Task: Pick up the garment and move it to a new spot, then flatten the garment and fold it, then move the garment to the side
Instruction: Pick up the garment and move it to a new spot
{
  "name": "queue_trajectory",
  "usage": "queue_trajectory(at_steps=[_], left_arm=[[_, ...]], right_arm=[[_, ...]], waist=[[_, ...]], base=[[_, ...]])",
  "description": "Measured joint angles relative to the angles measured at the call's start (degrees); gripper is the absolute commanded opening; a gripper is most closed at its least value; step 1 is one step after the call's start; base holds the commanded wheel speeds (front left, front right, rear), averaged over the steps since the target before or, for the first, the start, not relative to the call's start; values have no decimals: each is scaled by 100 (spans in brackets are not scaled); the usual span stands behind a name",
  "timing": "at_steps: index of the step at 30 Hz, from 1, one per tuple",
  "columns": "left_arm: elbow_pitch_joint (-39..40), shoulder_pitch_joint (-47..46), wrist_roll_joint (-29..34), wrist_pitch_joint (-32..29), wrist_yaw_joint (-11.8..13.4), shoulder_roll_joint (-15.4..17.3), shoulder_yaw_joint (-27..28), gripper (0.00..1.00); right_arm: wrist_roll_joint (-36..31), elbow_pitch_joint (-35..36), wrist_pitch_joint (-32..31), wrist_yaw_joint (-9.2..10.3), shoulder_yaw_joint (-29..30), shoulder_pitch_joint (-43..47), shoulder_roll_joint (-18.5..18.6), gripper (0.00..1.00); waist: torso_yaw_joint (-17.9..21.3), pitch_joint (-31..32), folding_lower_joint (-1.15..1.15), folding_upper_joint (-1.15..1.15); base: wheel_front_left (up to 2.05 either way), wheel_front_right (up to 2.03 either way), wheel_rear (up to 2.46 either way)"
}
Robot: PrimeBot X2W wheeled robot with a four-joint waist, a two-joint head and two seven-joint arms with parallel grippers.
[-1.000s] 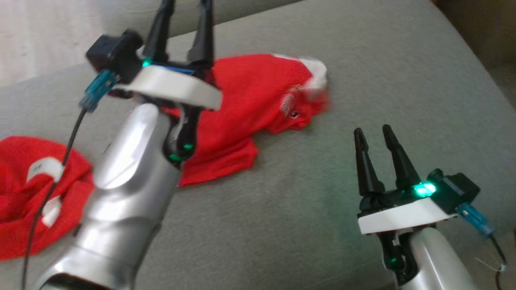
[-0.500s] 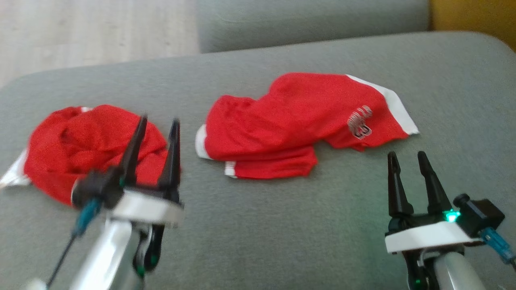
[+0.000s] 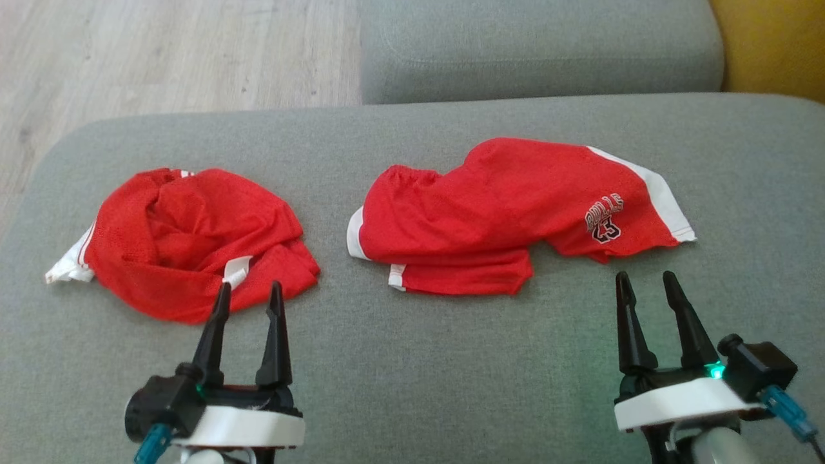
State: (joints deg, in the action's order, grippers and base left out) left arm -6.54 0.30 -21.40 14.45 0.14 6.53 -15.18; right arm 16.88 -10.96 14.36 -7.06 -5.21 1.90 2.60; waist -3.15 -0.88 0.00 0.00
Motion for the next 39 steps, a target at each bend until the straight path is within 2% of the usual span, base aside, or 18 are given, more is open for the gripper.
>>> queue_trajectory(at_steps=[3, 8, 13, 22, 23, 30, 31, 32, 39], left_arm=[[5, 0, 126, 0, -177, -47, 129, 100], [-3, -38, 305, 0, -330, -156, 263, 100], [-85, -224, 420, 0, -472, -252, 240, 100], [-247, -443, 443, 0, -579, -343, 170, 100], [-260, -485, 443, 0, -602, -348, 161, 100], [-277, -491, 443, 0, -603, -357, 175, 100], [-279, -491, 442, 0, -603, -357, 185, 100], [-279, -494, 442, 0, -603, -357, 191, 100], [-269, -503, 438, 0, -593, -359, 260, 100]], right_arm=[[-31, 1, 0, 0, -7, -4, 0, 100], [-156, -162, 0, 0, -229, -94, 1, 100], [-169, -992, 0, 0, -576, -563, 3, 100], [531, -2726, 0, 0, -821, -1639, 9, 100], [708, -3094, -1, 0, -925, -1859, 19, 100], [1270, -3832, -33, 1, -1591, -2431, 105, 100], [1355, -3893, -33, 1, -1694, -2492, 116, 61], [1421, -3940, -32, 1, -1783, -2542, 121, 0], [1524, -4121, -15, 0, -1919, -2614, 82, 0]], waist=[[-10, -49, 0, 0], [-79, -171, 0, 0], [-222, -315, 1, 0], [-615, -598, 1, 0], [-692, -661, 1, 0], [-830, -796, 1, 0], [-826, -796, 1, 0], [-815, -792, 1, 0], [-634, -732, 1, 0]], base=[[0, 0, 0], [0, 0, 0], [0, 0, 0], [0, 0, 0], [0, 0, 0], [0, 0, 0], [0, 0, 0], [0, 0, 0], [0, 0, 0]])
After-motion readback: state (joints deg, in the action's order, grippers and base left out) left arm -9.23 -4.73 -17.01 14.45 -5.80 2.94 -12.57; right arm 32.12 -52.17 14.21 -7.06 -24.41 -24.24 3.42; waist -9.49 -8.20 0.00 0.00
